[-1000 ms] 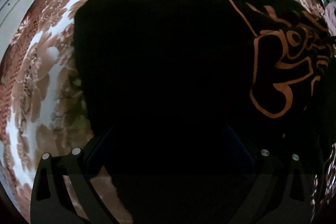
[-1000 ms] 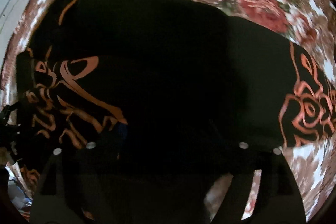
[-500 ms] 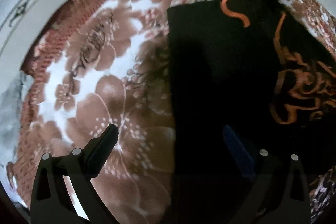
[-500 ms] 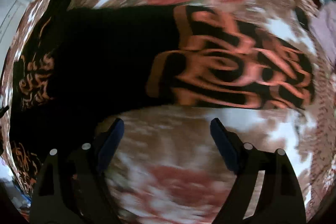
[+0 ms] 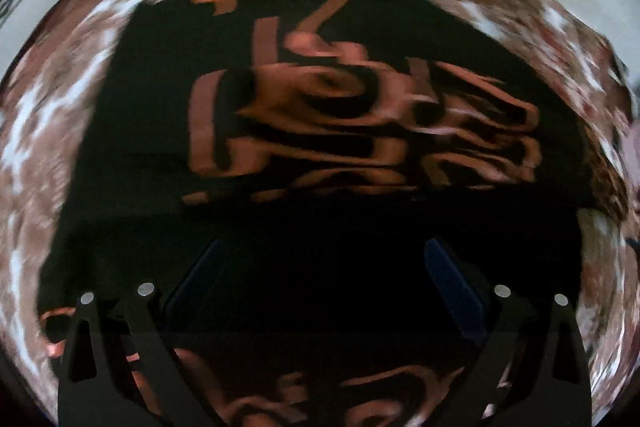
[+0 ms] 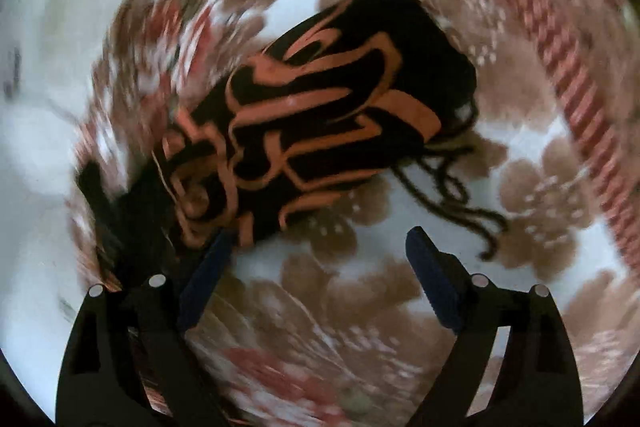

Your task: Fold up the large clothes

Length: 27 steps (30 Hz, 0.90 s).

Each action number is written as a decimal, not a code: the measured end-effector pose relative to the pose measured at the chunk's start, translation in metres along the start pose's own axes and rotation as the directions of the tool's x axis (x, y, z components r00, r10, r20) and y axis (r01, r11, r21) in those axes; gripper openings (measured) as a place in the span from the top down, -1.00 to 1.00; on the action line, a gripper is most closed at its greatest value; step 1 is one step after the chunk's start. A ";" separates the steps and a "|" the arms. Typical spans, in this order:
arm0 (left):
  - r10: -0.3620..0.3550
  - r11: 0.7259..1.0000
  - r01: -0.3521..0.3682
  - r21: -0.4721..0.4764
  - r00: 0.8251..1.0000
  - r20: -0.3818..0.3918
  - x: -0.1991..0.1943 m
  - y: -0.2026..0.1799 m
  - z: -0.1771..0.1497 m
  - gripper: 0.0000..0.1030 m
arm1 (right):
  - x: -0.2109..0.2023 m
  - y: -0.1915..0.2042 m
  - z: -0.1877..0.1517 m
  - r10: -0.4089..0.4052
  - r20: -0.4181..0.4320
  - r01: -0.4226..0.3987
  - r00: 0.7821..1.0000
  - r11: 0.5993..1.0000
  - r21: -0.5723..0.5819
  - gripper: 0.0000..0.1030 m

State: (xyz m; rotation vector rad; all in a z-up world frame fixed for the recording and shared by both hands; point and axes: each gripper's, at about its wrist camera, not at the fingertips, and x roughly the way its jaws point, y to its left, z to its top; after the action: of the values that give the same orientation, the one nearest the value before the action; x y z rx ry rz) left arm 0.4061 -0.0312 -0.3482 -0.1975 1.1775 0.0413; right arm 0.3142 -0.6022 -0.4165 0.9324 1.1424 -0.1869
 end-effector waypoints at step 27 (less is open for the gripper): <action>-0.182 0.802 0.072 0.594 0.975 0.128 0.045 -0.262 0.002 -0.90 | -0.039 0.021 0.059 0.065 0.188 -0.067 0.980 0.998 0.004 0.76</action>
State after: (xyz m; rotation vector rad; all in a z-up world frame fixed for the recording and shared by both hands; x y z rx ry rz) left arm 0.4610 -0.2916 -0.3541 0.2751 0.9432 -0.4183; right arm 0.3500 -0.6435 -0.3665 0.9403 0.9357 -0.2224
